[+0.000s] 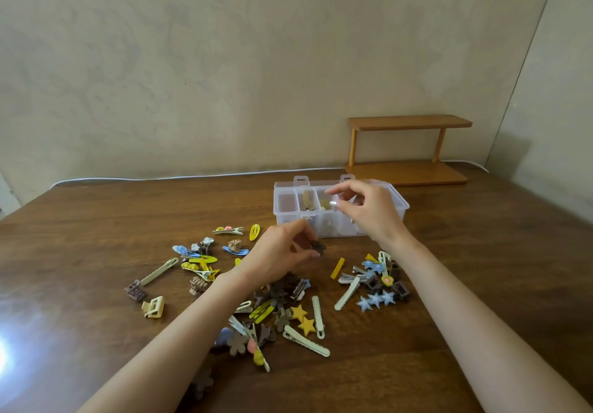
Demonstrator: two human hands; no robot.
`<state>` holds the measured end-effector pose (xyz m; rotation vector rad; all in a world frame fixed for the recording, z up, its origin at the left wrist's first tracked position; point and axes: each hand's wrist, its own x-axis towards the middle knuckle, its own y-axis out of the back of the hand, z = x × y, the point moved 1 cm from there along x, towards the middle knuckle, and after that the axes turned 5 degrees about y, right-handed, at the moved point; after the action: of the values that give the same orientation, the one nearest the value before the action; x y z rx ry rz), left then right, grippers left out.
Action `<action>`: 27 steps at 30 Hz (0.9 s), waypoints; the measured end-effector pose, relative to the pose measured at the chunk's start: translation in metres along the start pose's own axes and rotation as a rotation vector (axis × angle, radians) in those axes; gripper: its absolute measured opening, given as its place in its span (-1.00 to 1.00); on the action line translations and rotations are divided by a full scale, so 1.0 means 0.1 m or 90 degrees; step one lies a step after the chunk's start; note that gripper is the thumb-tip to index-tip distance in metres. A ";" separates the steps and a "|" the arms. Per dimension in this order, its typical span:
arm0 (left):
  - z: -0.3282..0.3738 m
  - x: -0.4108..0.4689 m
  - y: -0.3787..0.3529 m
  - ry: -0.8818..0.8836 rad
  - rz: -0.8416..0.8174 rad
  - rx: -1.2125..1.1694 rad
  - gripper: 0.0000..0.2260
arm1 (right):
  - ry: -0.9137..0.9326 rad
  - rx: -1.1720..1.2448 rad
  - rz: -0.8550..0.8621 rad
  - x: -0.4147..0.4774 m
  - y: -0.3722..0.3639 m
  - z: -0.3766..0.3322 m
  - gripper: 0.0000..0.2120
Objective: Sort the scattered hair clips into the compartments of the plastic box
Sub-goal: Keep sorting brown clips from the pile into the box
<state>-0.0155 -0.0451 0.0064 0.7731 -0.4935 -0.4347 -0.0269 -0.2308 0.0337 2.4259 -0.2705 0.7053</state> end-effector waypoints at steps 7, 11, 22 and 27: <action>0.01 -0.01 0.08 0.008 0.119 -0.124 -0.83 | -0.053 0.075 -0.178 -0.15 -0.13 -0.04 -0.92; 0.00 0.00 0.09 -0.022 0.145 -0.121 -0.82 | -0.060 0.147 -0.170 -0.15 -0.17 -0.05 -0.87; -0.03 0.01 0.14 0.006 0.218 -0.066 -0.84 | -0.045 0.017 0.065 0.03 -0.07 0.02 -0.82; -0.06 0.02 0.21 0.058 0.170 -0.040 -0.88 | -0.031 -0.183 0.066 0.30 -0.09 0.07 -0.80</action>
<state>-0.0069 -0.0293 0.0183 0.6516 -0.4881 -0.1650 0.0043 -0.2284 0.0403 2.1690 -0.4848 0.6074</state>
